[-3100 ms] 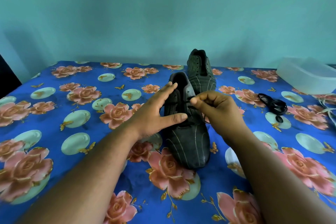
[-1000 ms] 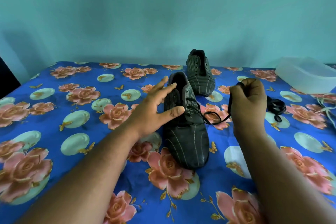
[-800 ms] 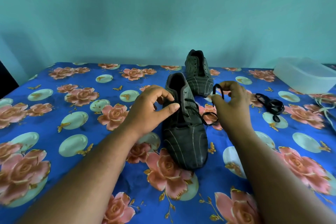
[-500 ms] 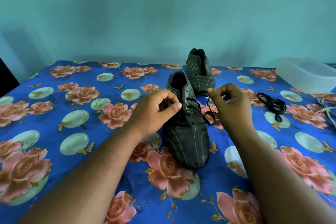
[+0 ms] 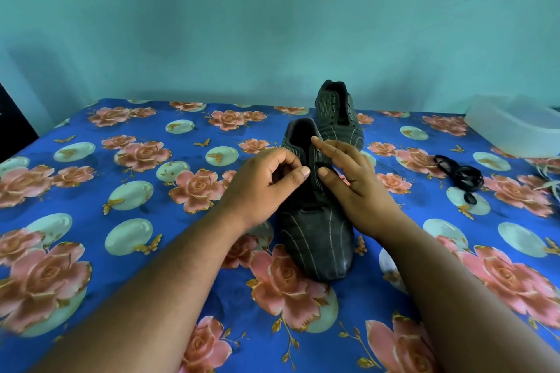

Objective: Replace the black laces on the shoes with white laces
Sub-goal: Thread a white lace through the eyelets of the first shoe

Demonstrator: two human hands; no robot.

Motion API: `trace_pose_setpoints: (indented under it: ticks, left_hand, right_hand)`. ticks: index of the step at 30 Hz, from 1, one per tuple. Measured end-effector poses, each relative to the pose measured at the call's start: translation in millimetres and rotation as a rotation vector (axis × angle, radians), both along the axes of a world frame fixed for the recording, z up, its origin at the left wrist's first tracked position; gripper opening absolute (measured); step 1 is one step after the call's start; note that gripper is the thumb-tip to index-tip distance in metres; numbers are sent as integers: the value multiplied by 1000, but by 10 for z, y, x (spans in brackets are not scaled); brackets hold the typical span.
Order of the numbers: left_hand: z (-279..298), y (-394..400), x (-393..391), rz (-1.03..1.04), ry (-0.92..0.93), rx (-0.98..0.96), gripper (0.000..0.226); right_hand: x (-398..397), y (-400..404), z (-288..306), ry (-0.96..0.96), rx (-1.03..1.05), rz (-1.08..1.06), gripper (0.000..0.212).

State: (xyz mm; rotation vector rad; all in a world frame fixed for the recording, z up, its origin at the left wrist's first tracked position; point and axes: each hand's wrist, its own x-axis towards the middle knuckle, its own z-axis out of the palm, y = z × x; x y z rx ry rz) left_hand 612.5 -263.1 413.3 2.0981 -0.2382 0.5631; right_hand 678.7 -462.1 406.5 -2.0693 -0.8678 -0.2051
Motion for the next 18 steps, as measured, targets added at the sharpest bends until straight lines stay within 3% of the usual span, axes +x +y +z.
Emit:
trace_pose_setpoints:
  ticks: [7, 14, 18]
  left_hand:
    - [-4, 14, 14, 16, 5, 40, 18]
    - [4, 59, 37, 158, 74, 44, 23]
    - [-20, 59, 47, 85, 66, 7, 24]
  right_hand:
    - [-10, 11, 4, 52, -11, -9, 50]
    - [-20, 13, 7, 63, -33, -11, 50]
    - [-14, 10, 6, 64, -32, -14, 51]
